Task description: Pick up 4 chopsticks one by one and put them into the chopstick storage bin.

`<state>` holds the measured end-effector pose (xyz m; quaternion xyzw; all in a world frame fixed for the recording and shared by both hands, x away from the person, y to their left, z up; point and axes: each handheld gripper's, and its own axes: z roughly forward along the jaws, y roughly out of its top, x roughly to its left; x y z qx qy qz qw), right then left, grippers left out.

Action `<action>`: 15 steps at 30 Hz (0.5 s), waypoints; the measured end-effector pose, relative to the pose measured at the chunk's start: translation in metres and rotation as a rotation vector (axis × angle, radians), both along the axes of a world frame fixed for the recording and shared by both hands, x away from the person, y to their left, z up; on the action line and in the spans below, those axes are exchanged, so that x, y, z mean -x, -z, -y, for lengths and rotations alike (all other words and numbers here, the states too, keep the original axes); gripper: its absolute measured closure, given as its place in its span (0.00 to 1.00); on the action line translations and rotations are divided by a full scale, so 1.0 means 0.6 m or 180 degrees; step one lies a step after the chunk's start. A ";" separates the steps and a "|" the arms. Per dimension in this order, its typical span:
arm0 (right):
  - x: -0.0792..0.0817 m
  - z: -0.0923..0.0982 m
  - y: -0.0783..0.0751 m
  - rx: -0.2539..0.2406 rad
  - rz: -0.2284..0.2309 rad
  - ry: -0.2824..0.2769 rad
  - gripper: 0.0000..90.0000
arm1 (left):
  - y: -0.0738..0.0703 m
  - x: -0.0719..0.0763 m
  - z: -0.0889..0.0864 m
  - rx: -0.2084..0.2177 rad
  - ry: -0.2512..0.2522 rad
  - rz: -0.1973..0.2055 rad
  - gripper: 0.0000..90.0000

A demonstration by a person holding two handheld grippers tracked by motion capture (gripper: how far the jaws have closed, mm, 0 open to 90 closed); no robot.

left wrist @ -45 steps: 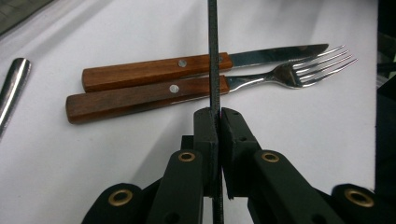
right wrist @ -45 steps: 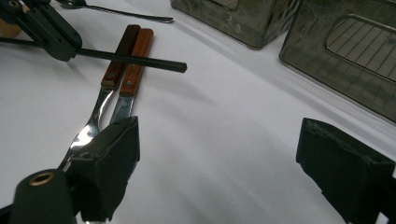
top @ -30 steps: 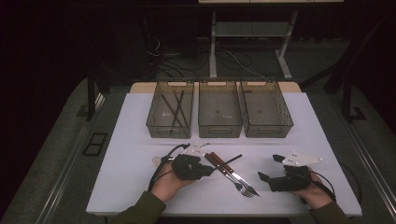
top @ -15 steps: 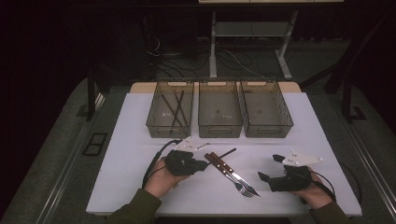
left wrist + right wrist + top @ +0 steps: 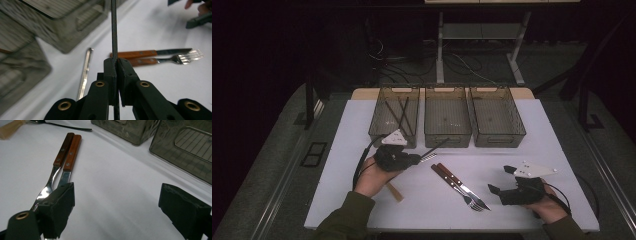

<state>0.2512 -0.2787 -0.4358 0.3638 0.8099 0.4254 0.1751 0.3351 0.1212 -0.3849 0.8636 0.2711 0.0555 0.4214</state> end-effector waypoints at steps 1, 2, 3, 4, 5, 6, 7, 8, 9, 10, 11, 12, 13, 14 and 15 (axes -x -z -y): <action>0.000 0.000 0.000 -0.0001 -0.0005 0.0001 0.15 | -0.003 -0.005 -0.002 -0.0030 -0.0015 0.0023 0.94; 0.000 0.000 0.000 -0.0005 -0.0002 0.0001 0.15 | -0.005 -0.010 -0.004 -0.0038 -0.0029 0.0040 0.94; 0.000 0.000 0.000 0.0000 -0.0005 0.0001 0.15 | -0.008 -0.014 -0.006 -0.0026 -0.0054 0.0038 0.94; 0.000 0.000 0.001 0.0000 -0.0005 -0.0002 0.15 | -0.010 -0.020 -0.008 -0.0031 -0.0066 0.0052 0.94; 0.000 0.000 0.001 0.0000 -0.0008 0.0000 0.15 | -0.013 -0.024 -0.009 -0.0029 -0.0096 0.0055 0.94; -0.001 0.000 0.001 -0.0003 -0.0010 0.0003 0.15 | -0.017 -0.030 -0.011 -0.0028 -0.0114 0.0061 0.94; -0.001 0.000 0.001 -0.0003 -0.0009 0.0004 0.15 | -0.020 -0.035 -0.013 -0.0015 -0.0133 0.0068 0.94; -0.001 0.000 0.001 0.0003 -0.0004 0.0000 0.15 | -0.024 -0.041 -0.015 -0.0007 -0.0159 0.0072 0.94; -0.001 -0.001 0.001 0.0002 -0.0006 -0.0001 0.15 | -0.028 -0.046 -0.016 0.0002 -0.0180 0.0085 0.94; -0.001 -0.001 0.001 0.0003 -0.0007 0.0000 0.15 | -0.033 -0.052 -0.018 -0.0007 -0.0198 0.0095 0.94; -0.001 -0.001 0.001 0.0002 -0.0007 0.0000 0.15 | -0.037 -0.058 -0.020 -0.0007 -0.0224 0.0098 0.94; -0.001 -0.001 0.001 0.0001 -0.0008 0.0001 0.15 | -0.041 -0.065 -0.021 -0.0002 -0.0247 0.0110 0.94; -0.001 -0.001 0.001 0.0001 -0.0007 0.0002 0.15 | -0.045 -0.071 -0.023 -0.0006 -0.0269 0.0114 0.94; -0.001 -0.001 0.001 0.0003 -0.0008 0.0001 0.15 | -0.049 -0.078 -0.024 -0.0009 -0.0293 0.0125 0.94; -0.002 0.000 0.002 0.0008 -0.0005 0.0000 0.15 | -0.053 -0.085 -0.025 -0.0014 -0.0326 0.0129 0.94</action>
